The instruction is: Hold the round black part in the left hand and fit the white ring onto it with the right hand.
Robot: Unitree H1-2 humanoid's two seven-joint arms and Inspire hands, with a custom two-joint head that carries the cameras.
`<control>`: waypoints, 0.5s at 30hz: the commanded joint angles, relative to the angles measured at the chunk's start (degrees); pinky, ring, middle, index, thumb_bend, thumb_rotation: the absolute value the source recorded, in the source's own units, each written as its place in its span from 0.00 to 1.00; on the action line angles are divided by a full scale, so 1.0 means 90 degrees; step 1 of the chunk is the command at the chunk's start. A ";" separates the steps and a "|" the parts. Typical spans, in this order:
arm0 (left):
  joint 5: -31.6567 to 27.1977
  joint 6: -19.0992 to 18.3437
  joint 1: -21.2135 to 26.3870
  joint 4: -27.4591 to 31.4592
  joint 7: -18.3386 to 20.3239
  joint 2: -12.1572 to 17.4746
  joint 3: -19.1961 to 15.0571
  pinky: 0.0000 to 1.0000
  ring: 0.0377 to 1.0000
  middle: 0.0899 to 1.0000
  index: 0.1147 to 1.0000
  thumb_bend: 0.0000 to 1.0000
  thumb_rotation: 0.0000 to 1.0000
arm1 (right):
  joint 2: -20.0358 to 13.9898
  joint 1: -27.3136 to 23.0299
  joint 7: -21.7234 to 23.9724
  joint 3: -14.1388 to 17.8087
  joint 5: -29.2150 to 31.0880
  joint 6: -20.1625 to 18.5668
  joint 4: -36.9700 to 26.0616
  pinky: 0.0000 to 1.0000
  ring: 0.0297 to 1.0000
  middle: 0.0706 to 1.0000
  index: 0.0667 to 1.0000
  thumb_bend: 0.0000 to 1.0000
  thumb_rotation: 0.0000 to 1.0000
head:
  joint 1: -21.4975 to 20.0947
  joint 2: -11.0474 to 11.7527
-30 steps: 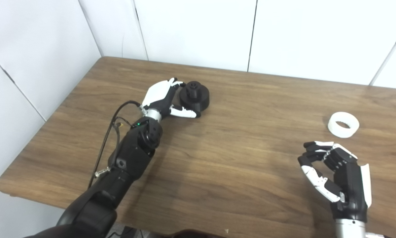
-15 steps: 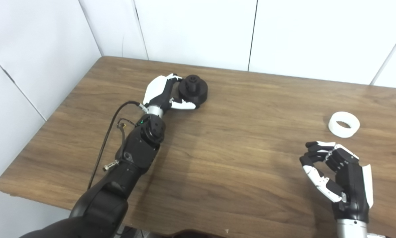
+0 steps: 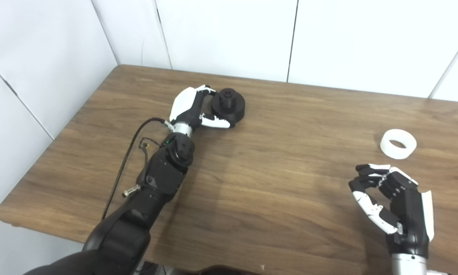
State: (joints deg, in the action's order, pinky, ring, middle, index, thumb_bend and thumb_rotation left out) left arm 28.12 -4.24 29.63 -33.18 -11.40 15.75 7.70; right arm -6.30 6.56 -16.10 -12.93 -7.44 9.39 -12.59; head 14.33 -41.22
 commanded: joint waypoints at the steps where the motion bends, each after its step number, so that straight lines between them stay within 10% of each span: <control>1: -0.0026 -0.0058 0.0058 0.0264 0.0109 0.0058 0.0044 0.91 0.97 0.92 0.60 0.88 0.26 | 0.0574 0.0291 -0.0010 0.0074 -0.0012 0.0102 -0.0174 0.43 0.50 0.57 0.46 0.51 0.16 | 0.0007 -0.0005; 15: 0.0031 -0.0286 -0.0444 0.1156 0.0673 0.0066 0.0308 1.00 1.00 0.93 0.58 0.92 0.28 | 0.0574 0.0264 0.0008 0.0060 -0.0061 0.0019 -0.0220 0.43 0.50 0.57 0.46 0.51 0.16 | -0.0059 -0.0027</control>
State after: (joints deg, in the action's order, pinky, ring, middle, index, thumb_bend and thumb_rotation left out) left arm 27.99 -6.14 25.05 -24.40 -6.31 15.52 9.97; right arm -6.32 6.56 -16.01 -12.86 -7.64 8.85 -12.69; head 13.71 -41.40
